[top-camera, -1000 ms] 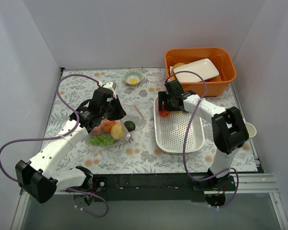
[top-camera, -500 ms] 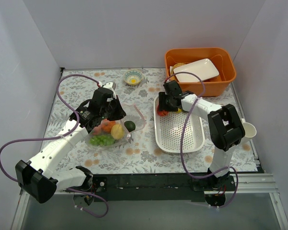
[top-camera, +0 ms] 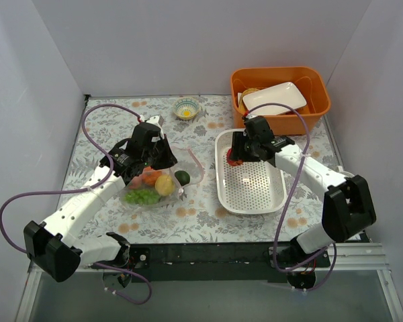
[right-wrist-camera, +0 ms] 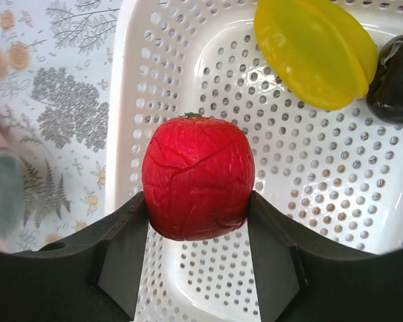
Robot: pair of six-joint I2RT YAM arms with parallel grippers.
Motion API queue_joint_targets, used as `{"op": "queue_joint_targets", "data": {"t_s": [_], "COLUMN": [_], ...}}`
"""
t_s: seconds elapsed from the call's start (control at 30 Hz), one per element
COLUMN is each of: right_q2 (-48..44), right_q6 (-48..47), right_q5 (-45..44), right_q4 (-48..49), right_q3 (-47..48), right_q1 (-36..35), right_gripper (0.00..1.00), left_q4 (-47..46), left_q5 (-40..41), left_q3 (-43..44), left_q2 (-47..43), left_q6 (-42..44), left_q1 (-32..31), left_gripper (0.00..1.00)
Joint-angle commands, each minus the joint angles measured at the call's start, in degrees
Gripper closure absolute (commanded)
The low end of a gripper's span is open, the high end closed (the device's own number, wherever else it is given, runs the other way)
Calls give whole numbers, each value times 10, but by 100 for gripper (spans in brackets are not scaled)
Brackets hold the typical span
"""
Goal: Place the food in the zip-top bag and seal the zipper
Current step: Pick up the fake fruit from the bin.
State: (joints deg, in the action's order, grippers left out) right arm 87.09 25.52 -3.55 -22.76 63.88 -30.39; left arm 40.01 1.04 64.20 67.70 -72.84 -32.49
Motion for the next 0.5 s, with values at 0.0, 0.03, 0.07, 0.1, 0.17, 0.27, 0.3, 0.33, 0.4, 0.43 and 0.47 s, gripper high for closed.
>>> {"op": "queue_joint_targets", "data": {"t_s": [0.0, 0.03, 0.07, 0.1, 0.17, 0.27, 0.3, 0.33, 0.4, 0.43, 0.47], "right_q2": [-55, -63, -80, -89, -112, -134, -137, -139, -140, -139, -136], "right_q6": [10, 12, 15, 19, 25, 40, 44, 47, 50, 52, 53], "right_q5": [47, 50, 55, 55, 55, 61, 64, 69, 76, 81, 86], "right_q4": [-23, -27, -31, -37, -47, -42, -40, -36, -35, -35, -36], "right_q3": [-23, -27, -29, -29, -26, -27, -27, -26, -16, -10, -6], "right_q1": [1, 0, -1, -2, -4, -6, -6, -6, -12, -15, -19], "right_gripper": [58, 58, 58, 58, 58, 57, 57, 57, 57, 57, 57], "left_q4": [-3, -3, -2, -5, -10, -12, -13, -12, -10, -10, -10], "left_q5": [-7, -8, -7, -6, -9, -9, -10, -10, -10, -10, -10], "left_q3": [12, 11, 10, 9, 4, 5, 7, 7, 10, 11, 12], "left_q2": [-1, -1, -1, -4, -6, -1, 1, 3, 7, 8, 9], "left_q6": [-2, -1, -3, -2, -2, 9, 10, 11, 12, 10, 9], "left_q1": [-3, -3, -3, -3, -3, -3, -3, -3, -3, -3, -3], "left_gripper": [100, 100, 100, 100, 100, 100, 100, 100, 100, 100, 100]}}
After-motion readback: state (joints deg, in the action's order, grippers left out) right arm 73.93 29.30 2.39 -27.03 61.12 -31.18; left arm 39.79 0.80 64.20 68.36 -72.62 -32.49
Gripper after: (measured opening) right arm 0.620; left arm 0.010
